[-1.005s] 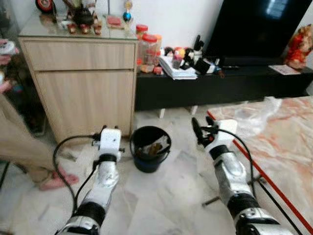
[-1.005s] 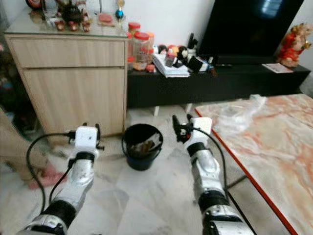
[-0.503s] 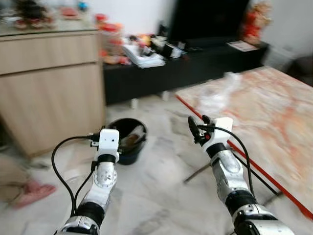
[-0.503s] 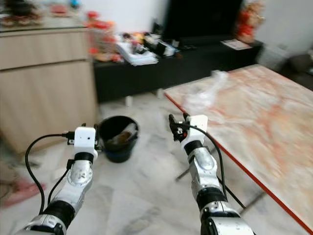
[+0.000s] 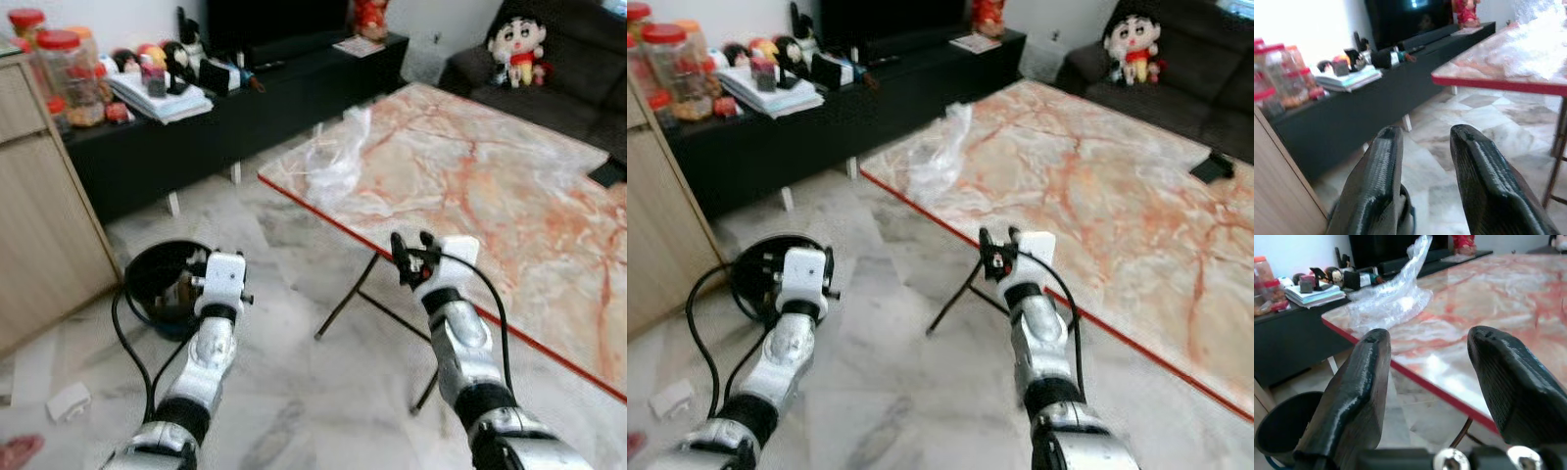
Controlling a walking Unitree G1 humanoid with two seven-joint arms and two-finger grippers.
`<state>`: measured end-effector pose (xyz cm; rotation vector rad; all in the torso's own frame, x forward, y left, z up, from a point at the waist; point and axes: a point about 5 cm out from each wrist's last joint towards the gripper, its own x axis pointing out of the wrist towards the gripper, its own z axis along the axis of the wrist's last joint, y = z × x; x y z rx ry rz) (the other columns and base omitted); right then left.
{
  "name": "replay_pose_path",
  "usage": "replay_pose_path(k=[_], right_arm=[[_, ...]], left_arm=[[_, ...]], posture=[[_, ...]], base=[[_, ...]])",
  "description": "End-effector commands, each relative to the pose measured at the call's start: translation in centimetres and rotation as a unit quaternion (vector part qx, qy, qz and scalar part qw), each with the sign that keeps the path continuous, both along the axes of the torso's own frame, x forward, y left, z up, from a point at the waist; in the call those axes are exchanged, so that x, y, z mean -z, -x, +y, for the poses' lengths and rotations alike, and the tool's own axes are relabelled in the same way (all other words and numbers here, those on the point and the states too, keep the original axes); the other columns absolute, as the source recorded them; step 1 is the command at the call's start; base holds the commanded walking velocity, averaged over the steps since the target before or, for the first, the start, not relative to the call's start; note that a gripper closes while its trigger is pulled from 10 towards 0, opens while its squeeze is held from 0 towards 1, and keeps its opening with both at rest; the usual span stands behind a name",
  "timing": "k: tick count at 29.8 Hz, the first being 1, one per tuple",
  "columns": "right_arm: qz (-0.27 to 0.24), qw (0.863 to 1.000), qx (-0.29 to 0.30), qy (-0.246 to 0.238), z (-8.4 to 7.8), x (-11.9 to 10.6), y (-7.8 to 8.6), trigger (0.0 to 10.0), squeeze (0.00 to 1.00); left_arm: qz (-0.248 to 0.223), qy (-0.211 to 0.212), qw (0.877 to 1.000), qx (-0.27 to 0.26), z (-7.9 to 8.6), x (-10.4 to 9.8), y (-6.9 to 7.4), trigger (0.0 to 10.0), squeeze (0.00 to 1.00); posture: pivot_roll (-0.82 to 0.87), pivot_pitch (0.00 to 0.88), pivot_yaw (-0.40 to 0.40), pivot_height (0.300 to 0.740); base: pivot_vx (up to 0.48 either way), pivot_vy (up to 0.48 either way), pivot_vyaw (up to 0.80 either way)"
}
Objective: Picking trash to rubbish bin
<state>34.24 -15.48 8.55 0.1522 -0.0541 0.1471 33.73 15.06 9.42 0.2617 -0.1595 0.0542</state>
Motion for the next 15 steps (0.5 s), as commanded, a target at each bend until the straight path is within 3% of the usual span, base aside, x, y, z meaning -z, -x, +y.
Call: replay_pose_path(k=[1,15], right_arm=[[0.003,1.0,0.011,-0.004,-0.3,0.3,0.2,10.0,0.0],[0.006,1.0,0.012,-0.015,0.8,0.3,0.0,10.0,0.0]], left_arm=[[0.01,-0.005,1.0,0.008,-0.4,0.0,-0.2,10.0,0.0],[-0.008,-0.044,0.999,0.019,-0.5,-1.2,-0.8,10.0,0.0]], posture=[[0.2,0.0,-0.054,0.74],[0.23,0.0,-0.039,0.74]], base=[[0.0,0.0,-0.8],[0.0,0.0,-0.8]])
